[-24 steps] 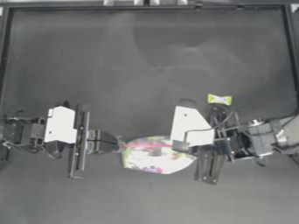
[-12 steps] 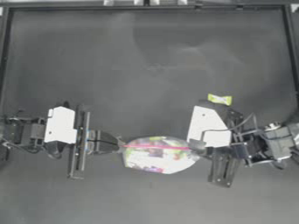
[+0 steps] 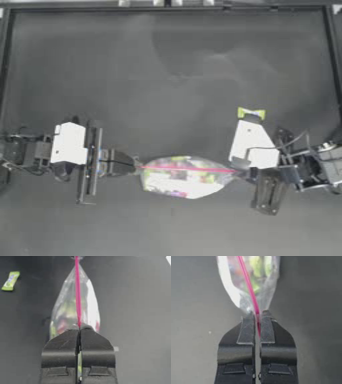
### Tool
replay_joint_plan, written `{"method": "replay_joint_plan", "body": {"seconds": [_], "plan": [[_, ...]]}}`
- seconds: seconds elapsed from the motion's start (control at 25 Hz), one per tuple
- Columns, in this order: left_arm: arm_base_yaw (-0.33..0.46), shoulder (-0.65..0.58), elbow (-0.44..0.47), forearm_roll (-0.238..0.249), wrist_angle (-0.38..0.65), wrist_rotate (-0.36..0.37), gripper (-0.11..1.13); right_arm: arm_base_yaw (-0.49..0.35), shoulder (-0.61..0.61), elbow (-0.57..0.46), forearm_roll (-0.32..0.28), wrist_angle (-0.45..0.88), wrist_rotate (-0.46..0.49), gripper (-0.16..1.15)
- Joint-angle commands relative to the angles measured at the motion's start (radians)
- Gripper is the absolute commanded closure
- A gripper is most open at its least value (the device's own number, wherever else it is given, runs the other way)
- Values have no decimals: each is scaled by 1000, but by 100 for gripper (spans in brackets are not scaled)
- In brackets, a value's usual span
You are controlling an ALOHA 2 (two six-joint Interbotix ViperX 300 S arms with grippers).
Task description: Put candy in bag
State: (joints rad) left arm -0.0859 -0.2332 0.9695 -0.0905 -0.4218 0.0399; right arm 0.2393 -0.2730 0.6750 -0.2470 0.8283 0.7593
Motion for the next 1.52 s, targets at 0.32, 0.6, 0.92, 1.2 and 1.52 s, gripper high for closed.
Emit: {"method": "replay_joint_plan", "body": {"seconds": [0.32, 0.6, 0.92, 1.2, 1.52], "plan": [[-3, -15, -5, 2, -3, 2, 96, 18, -25, 12, 14, 46, 11, 89], [-3, -15, 0, 0, -3, 2, 96, 31, -46, 17, 8, 63, 38, 89], [-3, -15, -8, 0, -2, 2, 96, 31, -57, -15, -48, 57, 40, 89], [15, -32, -17, 2, 11, 14, 96, 29, -58, -67, -153, 54, 31, 89], [51, -97, -17, 0, 61, 57, 96, -6, -57, -97, -202, 38, 18, 89]]}}
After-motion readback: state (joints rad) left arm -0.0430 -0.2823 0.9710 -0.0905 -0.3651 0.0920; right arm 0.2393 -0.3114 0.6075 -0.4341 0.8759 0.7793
